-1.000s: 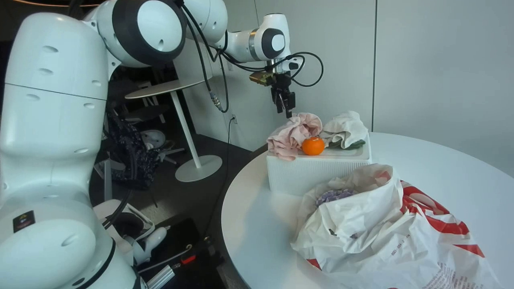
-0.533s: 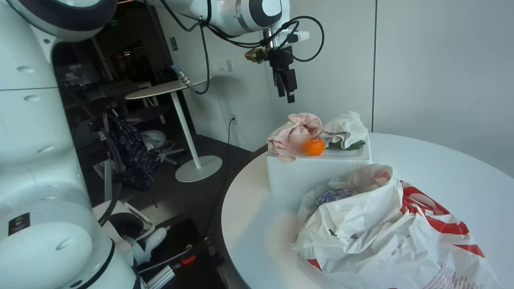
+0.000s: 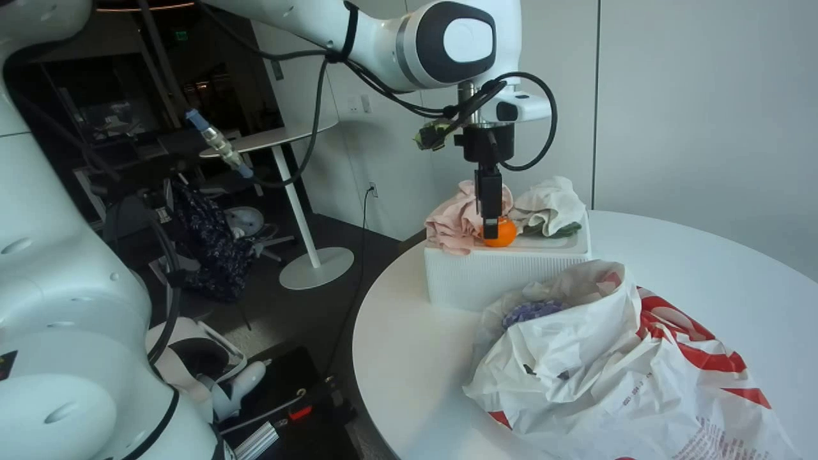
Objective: Unpack all the items from the plastic on the right and place them on the white storage box one by one
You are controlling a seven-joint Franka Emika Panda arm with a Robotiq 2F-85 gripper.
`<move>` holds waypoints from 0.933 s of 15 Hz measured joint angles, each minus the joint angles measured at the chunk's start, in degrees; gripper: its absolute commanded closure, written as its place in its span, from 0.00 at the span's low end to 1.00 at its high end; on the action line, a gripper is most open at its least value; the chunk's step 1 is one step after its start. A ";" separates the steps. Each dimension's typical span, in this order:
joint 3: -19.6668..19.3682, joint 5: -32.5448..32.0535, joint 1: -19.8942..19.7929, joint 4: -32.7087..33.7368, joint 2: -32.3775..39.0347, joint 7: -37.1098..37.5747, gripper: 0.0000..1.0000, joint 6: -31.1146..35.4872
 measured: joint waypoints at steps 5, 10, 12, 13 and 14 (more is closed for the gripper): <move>-3.49 0.02 -5.10 -6.77 6.34 0.01 0.00 14.01; -4.49 0.62 -5.74 -7.18 16.96 0.42 0.00 25.10; -4.94 0.22 -4.90 -6.65 20.43 1.79 0.00 29.79; -5.57 -0.19 -4.17 -6.23 21.95 2.72 0.00 31.78; -6.37 -0.67 -3.32 -5.71 23.39 3.64 0.25 33.41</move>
